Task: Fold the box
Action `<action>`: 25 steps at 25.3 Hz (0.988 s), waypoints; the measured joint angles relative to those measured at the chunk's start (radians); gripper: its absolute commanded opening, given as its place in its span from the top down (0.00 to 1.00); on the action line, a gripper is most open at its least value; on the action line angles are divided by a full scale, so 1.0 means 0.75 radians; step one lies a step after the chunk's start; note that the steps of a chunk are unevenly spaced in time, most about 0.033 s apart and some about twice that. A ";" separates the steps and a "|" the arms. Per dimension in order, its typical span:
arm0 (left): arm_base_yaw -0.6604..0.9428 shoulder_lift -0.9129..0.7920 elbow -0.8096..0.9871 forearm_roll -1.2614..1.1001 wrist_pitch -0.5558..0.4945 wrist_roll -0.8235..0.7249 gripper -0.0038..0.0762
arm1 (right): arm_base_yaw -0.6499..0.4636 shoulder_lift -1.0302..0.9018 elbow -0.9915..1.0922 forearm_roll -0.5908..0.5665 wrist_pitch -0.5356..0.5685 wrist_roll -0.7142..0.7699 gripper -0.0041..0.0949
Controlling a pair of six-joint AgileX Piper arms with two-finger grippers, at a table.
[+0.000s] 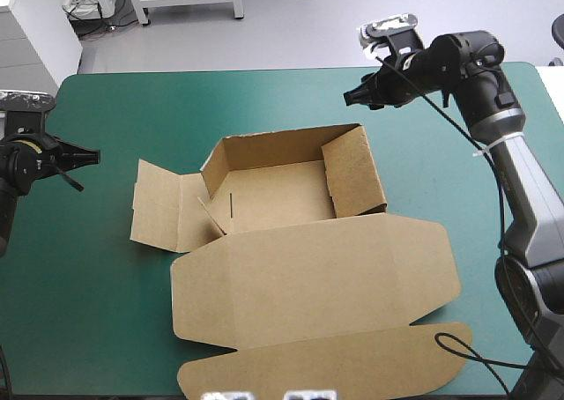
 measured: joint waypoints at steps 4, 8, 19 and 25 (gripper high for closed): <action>0.000 0.000 0.000 -0.051 0.018 -0.003 0.96 | -0.009 -0.009 -0.156 -0.182 0.130 0.091 0.58; 0.000 0.000 0.000 -0.140 0.044 -0.003 0.96 | -0.015 -0.022 -0.142 -0.134 0.131 0.110 0.58; 0.000 0.000 0.000 -0.179 0.067 -0.003 0.96 | -0.014 0.011 0.267 -0.064 0.130 0.081 0.58; 0.000 0.000 0.000 -0.179 0.070 -0.003 0.96 | -0.014 0.115 0.294 0.028 0.129 0.035 0.58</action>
